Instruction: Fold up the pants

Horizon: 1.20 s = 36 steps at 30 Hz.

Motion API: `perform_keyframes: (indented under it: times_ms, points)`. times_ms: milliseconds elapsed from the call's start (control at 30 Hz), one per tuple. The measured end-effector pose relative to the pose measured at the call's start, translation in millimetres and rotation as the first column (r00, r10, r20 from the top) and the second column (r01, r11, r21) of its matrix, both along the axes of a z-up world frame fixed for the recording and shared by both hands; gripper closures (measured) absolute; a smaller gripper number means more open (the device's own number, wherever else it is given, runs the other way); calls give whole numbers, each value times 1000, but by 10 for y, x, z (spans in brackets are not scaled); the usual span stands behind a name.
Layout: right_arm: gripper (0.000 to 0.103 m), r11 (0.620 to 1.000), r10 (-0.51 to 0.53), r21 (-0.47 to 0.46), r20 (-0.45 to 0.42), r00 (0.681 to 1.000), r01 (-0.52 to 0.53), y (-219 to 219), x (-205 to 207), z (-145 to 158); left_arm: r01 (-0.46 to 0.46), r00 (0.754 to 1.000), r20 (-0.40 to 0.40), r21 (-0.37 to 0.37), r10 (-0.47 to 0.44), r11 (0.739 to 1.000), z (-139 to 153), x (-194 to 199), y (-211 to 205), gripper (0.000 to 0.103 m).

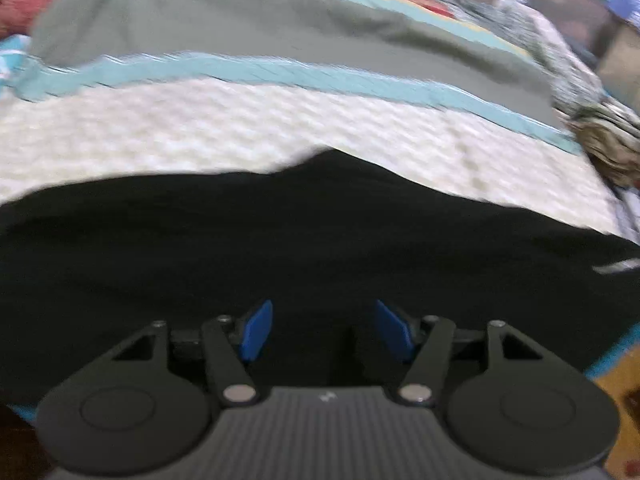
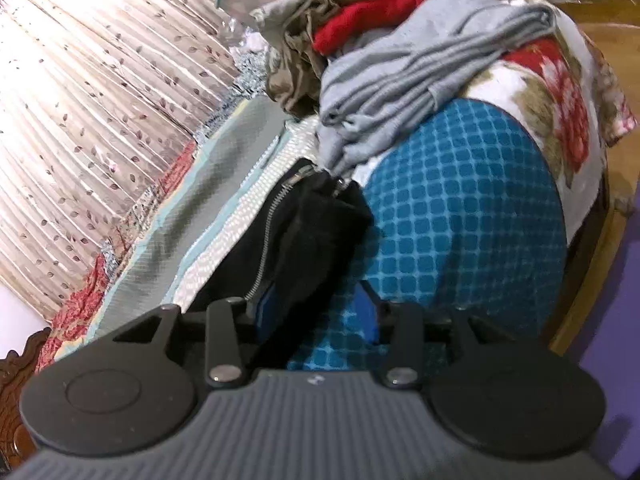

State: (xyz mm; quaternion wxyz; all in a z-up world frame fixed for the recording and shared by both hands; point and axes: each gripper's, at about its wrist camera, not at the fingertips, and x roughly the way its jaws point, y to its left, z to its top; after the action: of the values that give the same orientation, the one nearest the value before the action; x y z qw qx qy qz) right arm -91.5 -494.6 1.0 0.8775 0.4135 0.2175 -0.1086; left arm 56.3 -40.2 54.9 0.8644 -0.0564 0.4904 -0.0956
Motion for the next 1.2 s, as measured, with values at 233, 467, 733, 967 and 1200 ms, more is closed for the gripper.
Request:
perform_keyframes:
  times_ms: [233, 467, 733, 967, 1200]
  points:
    - [54, 999, 29, -33, -8, 1000, -30, -93, 72, -7, 60, 988, -141, -32, -64, 998, -350, -30, -311, 43]
    - [48, 1000, 0, 8, 27, 1000, -1, -367, 181, -58, 48, 987, -154, -21, -51, 999, -374, -40, -293, 42]
    - [48, 998, -33, 61, 74, 997, 29, -570, 228, -102, 58, 985, -161, -9, -59, 998, -403, 15, -378, 30]
    - [75, 970, 70, -239, 99, 993, -44, -347, 321, 328, 63, 985, -164, 14, -60, 998, -420, 36, -444, 27]
    - [74, 958, 61, -280, -2, 998, -59, -438, 537, 213, 72, 985, -162, 53, -62, 996, -431, 26, -547, 23]
